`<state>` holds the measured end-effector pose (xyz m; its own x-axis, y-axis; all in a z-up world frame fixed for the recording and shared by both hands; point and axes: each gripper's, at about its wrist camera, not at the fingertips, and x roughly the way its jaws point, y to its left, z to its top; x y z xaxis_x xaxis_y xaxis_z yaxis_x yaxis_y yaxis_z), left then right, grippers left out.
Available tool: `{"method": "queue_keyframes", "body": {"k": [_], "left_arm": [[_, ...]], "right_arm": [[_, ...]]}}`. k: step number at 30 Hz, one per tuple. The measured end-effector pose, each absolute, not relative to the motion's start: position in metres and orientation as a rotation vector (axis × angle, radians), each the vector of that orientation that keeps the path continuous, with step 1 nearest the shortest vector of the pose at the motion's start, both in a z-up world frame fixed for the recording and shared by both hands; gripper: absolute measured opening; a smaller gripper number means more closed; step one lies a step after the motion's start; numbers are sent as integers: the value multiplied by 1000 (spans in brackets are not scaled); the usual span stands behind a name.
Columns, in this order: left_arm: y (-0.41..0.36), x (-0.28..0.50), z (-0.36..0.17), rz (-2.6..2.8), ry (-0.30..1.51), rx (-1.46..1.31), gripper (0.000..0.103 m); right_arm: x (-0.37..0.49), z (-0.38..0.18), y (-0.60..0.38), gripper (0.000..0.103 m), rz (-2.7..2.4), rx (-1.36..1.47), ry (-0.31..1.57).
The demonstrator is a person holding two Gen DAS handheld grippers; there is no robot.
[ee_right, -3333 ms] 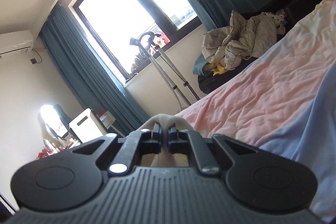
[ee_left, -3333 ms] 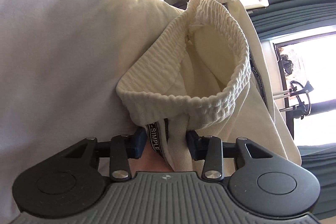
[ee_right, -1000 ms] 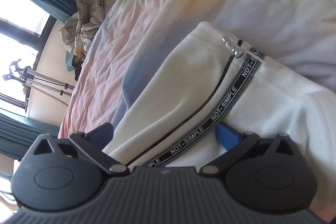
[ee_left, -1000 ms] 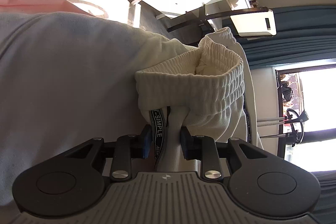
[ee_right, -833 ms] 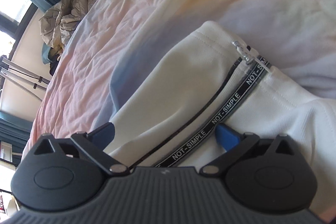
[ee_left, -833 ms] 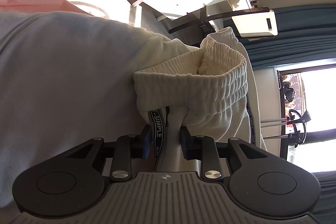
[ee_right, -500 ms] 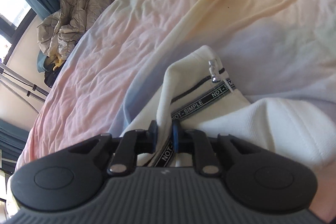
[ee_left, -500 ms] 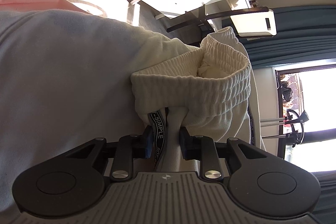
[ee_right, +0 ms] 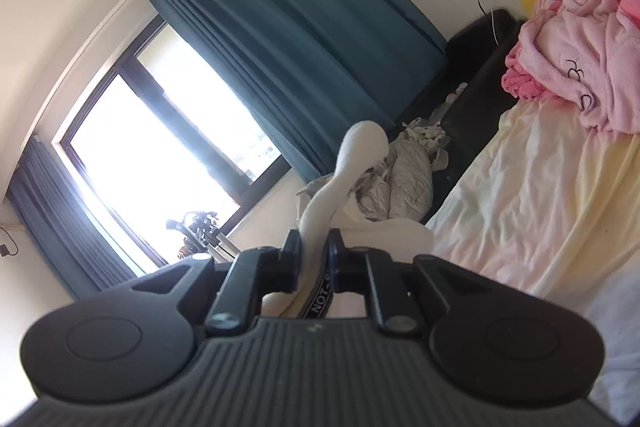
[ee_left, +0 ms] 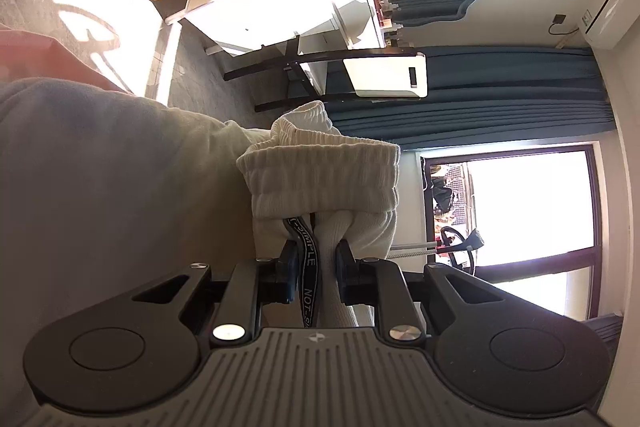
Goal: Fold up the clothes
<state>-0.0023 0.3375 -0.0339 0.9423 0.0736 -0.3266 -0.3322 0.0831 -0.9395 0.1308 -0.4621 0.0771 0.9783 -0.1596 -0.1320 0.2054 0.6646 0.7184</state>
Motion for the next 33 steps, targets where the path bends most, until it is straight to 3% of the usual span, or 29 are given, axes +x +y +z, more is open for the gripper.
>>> {"method": "queue_keyframes", "body": {"k": [2, 8, 11, 13, 14, 15, 23, 25, 26, 27, 33], "left_arm": [[340, -5, -37, 355, 269, -1450, 22], [352, -10, -57, 447, 425, -1494, 22], [356, -14, -59, 465, 440, -1498, 23], [355, -13, -54, 474, 443, -1472, 23], [354, -13, -53, 480, 445, -1461, 23], [353, -13, -52, 486, 447, -1449, 23], [346, -4, -46, 554, 468, -1367, 23], [342, -1, -43, 578, 469, -1342, 23], [340, 0, -42, 585, 469, -1333, 23], [338, 1, -41, 595, 471, -1316, 23], [334, 2, -38, 636, 475, -1298, 24]], "right_arm": [[108, 45, -465, 7, -320, 856, 125], [87, -77, -501, 6, -473, 1117, 468], [90, -80, -509, 11, -493, 1097, 445], [98, -77, -513, 29, -508, 1057, 425], [101, -81, -516, 58, -501, 1066, 423], [105, -88, -519, 69, -497, 1075, 428], [125, -135, -534, 63, -497, 1066, 443], [133, -137, -534, 51, -465, 1043, 420], [136, -139, -535, 22, -449, 1039, 416], [140, -140, -535, 12, -435, 1043, 418], [138, -119, -532, 6, -447, 1071, 347]]}}
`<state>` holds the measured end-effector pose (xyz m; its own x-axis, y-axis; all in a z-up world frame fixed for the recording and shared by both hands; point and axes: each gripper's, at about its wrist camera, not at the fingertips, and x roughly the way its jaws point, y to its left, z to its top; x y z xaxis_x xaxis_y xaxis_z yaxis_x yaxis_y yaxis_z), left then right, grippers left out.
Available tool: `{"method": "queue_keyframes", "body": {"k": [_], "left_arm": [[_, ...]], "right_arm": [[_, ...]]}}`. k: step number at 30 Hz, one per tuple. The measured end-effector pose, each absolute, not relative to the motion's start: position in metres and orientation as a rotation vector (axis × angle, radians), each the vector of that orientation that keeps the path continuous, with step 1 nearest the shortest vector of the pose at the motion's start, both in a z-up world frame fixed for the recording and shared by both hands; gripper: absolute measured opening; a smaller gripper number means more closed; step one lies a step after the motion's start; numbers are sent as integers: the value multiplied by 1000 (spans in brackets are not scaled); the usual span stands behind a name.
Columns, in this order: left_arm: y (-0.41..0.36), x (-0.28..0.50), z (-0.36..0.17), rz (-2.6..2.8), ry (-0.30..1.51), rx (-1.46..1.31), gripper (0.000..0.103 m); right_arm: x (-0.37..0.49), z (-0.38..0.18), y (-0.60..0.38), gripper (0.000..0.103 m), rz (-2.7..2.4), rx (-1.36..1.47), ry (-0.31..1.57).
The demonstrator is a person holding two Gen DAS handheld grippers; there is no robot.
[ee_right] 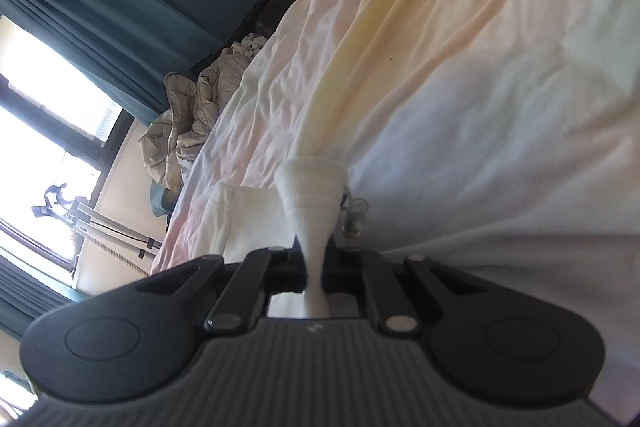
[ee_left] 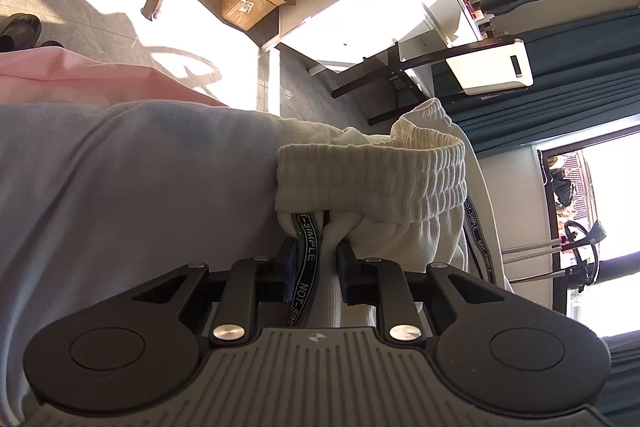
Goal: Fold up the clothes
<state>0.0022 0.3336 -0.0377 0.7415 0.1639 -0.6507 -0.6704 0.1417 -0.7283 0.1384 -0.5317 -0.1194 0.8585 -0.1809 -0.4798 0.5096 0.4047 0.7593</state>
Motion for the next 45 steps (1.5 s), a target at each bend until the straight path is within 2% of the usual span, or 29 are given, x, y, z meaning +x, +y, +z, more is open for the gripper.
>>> {"method": "queue_keyframes", "body": {"k": [6, 10, 14, 16, 17, 20, 21, 24, 25, 28, 34, 41, 45], "left_arm": [[337, 0, -42, 626, 498, -1332, 24], [338, -4, -46, 613, 514, -1345, 26], [336, -7, -44, 628, 522, -1339, 27], [335, -10, -42, 629, 524, -1332, 29], [335, -11, -40, 629, 525, -1328, 29], [332, -19, -31, 649, 508, -1294, 34], [330, -23, -25, 661, 489, -1267, 36], [320, -35, -2, 675, 404, -1161, 43], [313, -38, 8, 673, 373, -1103, 47], [296, -36, 27, 652, 334, -987, 49], [252, -8, 51, 545, 348, -742, 53], [172, 39, 51, 385, 437, -552, 53], [146, 79, 42, 330, 489, -470, 53]], "right_arm": [[107, -57, -523, 6, -491, 996, 203], [89, -58, -527, 6, -593, 928, 264], [82, -96, -530, 6, -658, 917, 487], [79, -108, -531, 8, -669, 938, 532], [76, -112, -530, 17, -677, 950, 540], [68, -107, -523, 30, -707, 942, 542], [64, -102, -519, 42, -714, 934, 527], [48, -77, -508, 52, -747, 907, 419], [41, -68, -506, 54, -753, 905, 373], [34, -40, -492, 56, -713, 804, 291], [57, -7, -438, 56, -465, 557, 304], [133, -9, -321, 56, 117, 440, 461], [192, -19, -261, 64, 289, 450, 573]]}}
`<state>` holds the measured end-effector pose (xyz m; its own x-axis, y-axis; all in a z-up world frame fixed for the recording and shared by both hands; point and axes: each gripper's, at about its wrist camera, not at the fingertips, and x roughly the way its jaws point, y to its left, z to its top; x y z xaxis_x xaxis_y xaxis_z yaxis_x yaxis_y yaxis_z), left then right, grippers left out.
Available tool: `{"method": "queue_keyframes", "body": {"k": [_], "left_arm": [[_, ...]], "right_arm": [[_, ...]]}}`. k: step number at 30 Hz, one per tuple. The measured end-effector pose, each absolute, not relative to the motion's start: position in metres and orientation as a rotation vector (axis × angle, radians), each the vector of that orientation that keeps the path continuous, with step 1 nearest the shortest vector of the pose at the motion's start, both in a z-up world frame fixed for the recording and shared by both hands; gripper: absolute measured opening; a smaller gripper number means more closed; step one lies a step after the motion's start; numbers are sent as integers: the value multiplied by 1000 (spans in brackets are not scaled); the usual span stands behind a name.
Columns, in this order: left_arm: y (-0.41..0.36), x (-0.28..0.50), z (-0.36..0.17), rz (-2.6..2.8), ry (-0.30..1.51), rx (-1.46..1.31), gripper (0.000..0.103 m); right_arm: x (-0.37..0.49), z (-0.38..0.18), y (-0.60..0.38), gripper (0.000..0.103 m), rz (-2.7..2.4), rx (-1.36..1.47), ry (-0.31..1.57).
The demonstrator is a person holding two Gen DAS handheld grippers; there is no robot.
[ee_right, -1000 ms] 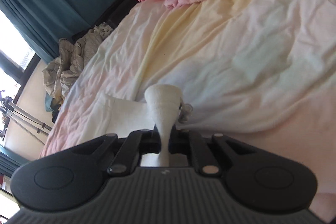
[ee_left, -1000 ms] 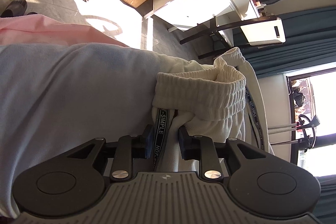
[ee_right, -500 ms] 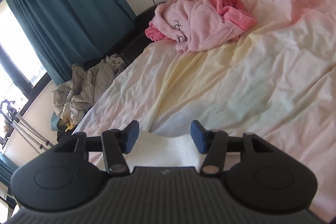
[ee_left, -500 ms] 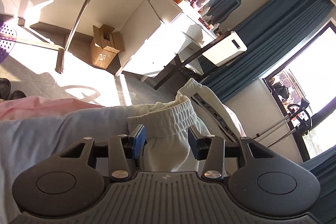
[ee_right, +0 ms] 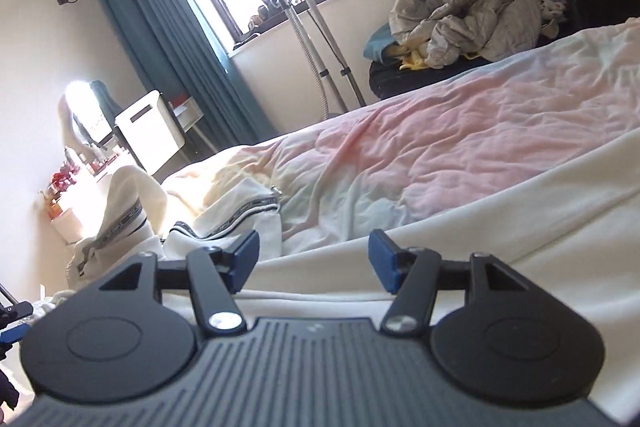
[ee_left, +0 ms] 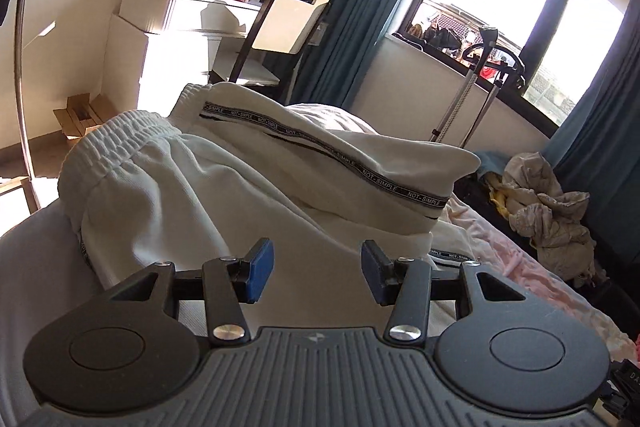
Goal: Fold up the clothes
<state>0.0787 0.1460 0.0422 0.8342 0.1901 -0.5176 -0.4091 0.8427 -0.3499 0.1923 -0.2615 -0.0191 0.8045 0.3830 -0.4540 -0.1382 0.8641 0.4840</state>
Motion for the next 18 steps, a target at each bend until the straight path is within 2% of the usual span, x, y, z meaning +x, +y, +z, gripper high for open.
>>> {"method": "queue_keyframes", "body": {"k": [10, 15, 18], "left_arm": [[107, 127, -16, 111, 525, -217, 53], [109, 143, -42, 72, 600, -263, 53], [116, 143, -41, 67, 580, -293, 53]], "right_arm": [[324, -70, -168, 64, 431, 410, 751], [347, -87, -166, 62, 647, 548, 762], [348, -89, -171, 61, 698, 588, 730]]}}
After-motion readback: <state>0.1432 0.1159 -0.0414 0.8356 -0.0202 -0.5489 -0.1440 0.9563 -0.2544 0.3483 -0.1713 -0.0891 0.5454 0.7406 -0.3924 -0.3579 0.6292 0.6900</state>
